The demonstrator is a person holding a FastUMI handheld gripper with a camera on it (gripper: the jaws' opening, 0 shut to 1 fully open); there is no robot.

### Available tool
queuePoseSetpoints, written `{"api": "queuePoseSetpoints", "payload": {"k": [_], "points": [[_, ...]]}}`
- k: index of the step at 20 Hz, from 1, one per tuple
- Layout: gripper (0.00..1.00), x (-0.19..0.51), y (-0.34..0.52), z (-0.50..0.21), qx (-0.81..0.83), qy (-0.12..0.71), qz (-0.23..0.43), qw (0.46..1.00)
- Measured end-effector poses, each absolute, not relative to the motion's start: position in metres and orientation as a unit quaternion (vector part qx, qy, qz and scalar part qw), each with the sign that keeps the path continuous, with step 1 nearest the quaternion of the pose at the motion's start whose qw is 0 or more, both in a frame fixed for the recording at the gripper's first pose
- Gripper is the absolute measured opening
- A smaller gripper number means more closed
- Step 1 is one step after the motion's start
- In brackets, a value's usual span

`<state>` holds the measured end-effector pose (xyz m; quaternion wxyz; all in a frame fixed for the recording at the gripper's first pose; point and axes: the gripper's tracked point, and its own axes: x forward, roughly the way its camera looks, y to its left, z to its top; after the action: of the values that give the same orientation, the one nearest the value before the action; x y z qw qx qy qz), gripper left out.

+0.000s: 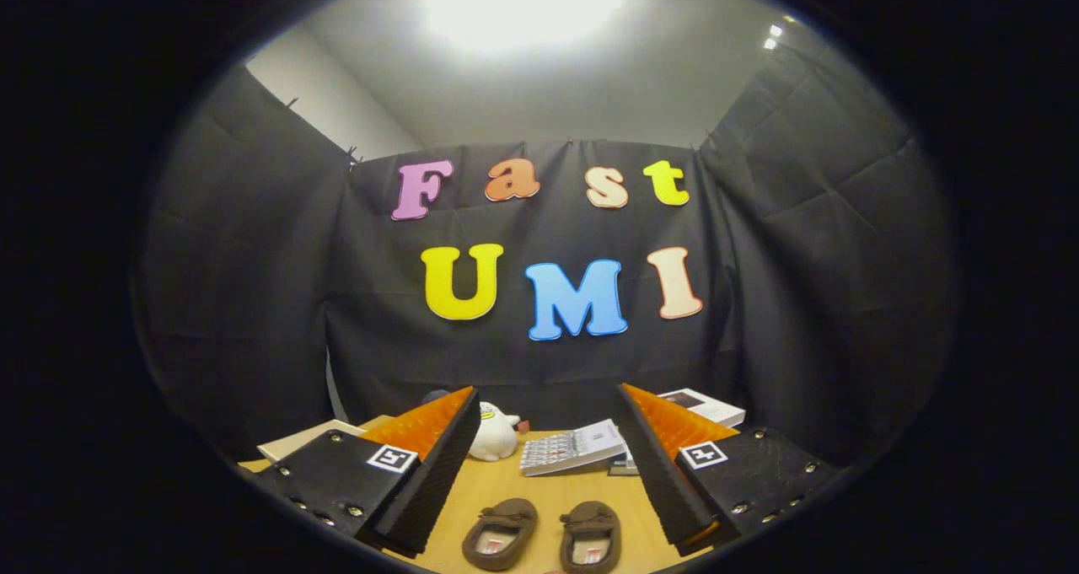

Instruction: Open the storage box then place both shoes into the box .Put the left shoe in first, then the right shoe, with the right side of both shoes facing outward in a uniform manner.

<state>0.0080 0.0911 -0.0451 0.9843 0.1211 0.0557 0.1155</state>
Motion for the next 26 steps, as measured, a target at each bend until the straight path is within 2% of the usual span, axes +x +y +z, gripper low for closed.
{"api": "queuePoseSetpoints", "payload": {"k": [7, 14, 26], "points": [[0.98, 0.009, 0.167, -0.098, 0.264, 0.154, 0.192, 0.933], [0.98, 0.007, 0.231, -0.159, 0.405, 0.267, 0.204, 0.850], [0.98, -0.001, 0.332, -0.215, 0.509, 0.361, 0.231, 0.746]]}}
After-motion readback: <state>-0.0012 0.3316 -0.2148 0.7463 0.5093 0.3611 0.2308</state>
